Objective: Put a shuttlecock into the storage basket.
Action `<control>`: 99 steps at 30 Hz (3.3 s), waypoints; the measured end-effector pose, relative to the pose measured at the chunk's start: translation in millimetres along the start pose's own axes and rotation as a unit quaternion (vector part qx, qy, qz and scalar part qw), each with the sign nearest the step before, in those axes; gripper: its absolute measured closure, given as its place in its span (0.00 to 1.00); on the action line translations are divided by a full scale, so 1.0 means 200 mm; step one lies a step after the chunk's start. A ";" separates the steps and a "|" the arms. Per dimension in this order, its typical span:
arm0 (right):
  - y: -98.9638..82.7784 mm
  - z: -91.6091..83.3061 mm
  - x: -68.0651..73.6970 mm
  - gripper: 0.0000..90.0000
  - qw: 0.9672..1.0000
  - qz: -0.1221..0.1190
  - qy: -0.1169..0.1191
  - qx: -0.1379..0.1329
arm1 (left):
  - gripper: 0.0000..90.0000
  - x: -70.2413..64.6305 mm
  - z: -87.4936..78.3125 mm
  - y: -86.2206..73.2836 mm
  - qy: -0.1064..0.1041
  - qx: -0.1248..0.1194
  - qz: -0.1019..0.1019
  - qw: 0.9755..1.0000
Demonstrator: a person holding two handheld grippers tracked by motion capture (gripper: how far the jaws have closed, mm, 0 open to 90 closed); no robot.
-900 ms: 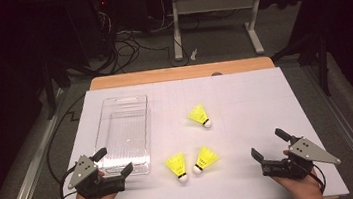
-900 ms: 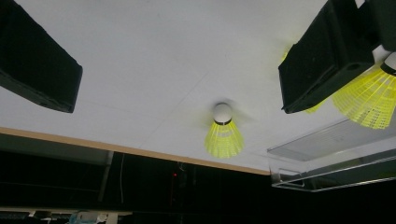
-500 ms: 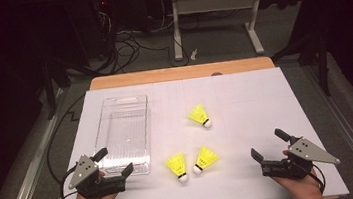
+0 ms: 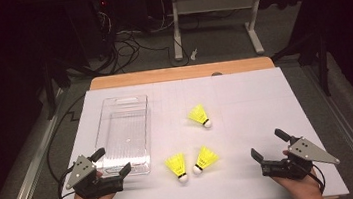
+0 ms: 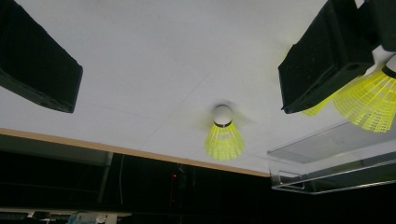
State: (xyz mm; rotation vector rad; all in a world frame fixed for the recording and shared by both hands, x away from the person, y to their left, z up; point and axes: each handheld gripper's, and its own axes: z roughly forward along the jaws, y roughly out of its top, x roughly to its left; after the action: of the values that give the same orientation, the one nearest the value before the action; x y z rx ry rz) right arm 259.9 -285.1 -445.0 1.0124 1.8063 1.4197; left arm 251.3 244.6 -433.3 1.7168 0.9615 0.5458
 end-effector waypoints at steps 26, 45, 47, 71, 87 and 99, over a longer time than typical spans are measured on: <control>0.00 -0.02 -0.01 0.01 1.000 -0.001 -0.006 -0.003 | 0.01 0.23 -0.19 -0.04 0.064 -0.015 -0.045 0.997; 0.00 -0.02 -0.02 0.01 1.000 0.002 -0.010 -0.003 | 0.01 0.30 -0.33 -0.15 0.084 0.005 -0.064 0.994; 0.00 -0.02 -0.02 0.01 1.000 0.002 -0.010 -0.004 | 0.01 0.29 -0.32 -0.15 0.079 0.009 -0.062 0.995; -0.01 -0.01 -0.01 0.01 1.000 0.004 -0.007 -0.001 | 0.01 0.25 -0.18 -0.18 0.046 0.137 -0.045 0.988; -0.02 0.01 -0.02 0.01 1.000 0.012 -0.004 0.008 | 0.01 0.26 -0.13 -0.20 0.054 0.196 -0.069 0.977; -0.01 -0.01 -0.01 0.01 1.000 0.009 -0.002 0.003 | 0.01 0.25 -0.13 -0.14 0.052 0.252 -0.117 0.959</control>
State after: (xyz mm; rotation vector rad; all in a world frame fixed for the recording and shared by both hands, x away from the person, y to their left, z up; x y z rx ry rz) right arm 258.9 -288.4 -446.6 1.0356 1.8044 1.4231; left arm 249.8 303.5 -455.1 1.9913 1.4512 0.2452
